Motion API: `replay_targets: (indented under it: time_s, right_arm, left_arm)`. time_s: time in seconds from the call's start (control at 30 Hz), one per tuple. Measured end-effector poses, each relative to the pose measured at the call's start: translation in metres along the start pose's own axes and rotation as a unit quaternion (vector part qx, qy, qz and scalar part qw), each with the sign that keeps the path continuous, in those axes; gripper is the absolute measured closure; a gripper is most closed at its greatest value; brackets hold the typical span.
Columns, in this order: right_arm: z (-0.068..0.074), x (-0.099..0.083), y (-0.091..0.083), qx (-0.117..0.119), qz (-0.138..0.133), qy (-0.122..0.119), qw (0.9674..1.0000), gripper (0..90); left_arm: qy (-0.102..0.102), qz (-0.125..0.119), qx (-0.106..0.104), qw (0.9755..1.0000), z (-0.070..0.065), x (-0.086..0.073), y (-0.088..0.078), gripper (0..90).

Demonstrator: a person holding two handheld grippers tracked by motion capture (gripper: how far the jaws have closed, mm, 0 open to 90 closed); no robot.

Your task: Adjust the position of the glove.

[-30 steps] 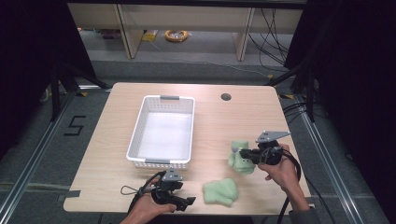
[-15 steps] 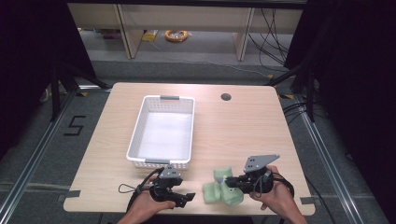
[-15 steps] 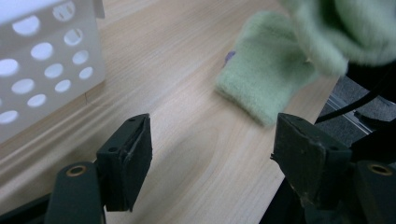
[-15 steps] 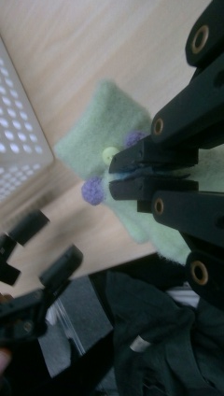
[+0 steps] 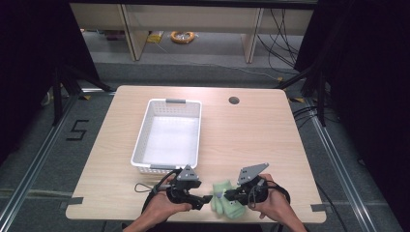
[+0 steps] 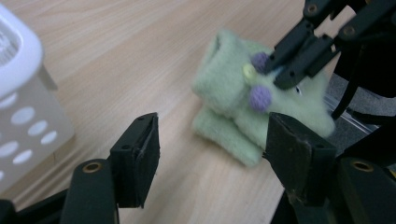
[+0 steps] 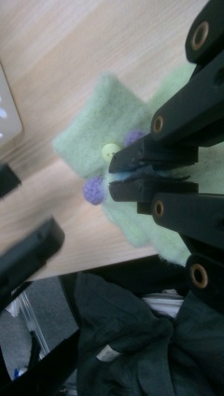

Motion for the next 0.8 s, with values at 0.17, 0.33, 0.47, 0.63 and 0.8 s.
replay_targets:
  time_s: [0.17, 0.33, 0.47, 0.63, 0.8]
  right_arm:
    - [-0.001, 0.000, 0.001, -0.010, -0.007, 0.001, 0.9999, 79.4]
    - [0.002, 0.000, -0.010, -0.033, -0.010, 0.016, 0.9993, 71.6]
    - [0.008, -0.007, -0.025, -0.064, -0.003, 0.034, 0.9973, 69.2]
    - [0.020, -0.029, -0.034, -0.087, 0.020, 0.068, 0.9937, 65.3]
    - [0.028, -0.039, -0.032, -0.089, 0.017, 0.078, 0.9929, 61.4]
  left_arm:
    - [-0.005, 0.006, -0.007, 0.9999, 0.000, 0.008, 0.009, 41.2]
    - [0.003, 0.013, -0.019, 0.9997, 0.000, 0.014, 0.016, 42.9]
    - [-0.006, 0.023, -0.023, 0.9995, -0.003, 0.015, 0.023, 44.0]
    - [0.007, 0.028, -0.026, 0.9992, -0.003, 0.018, 0.029, 45.3]
    - [0.009, 0.037, -0.035, 0.9986, -0.004, 0.019, 0.033, 47.1]
Point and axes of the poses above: each handheld gripper's, and its own axes: y roughly forward along the jaws, x roughly out of its top, z roughly to its left, the point moved 7 cm from there along y, roughly forward along the jaws, and after that the axes turned 14 degrees about -y, right-handed, at the moved point
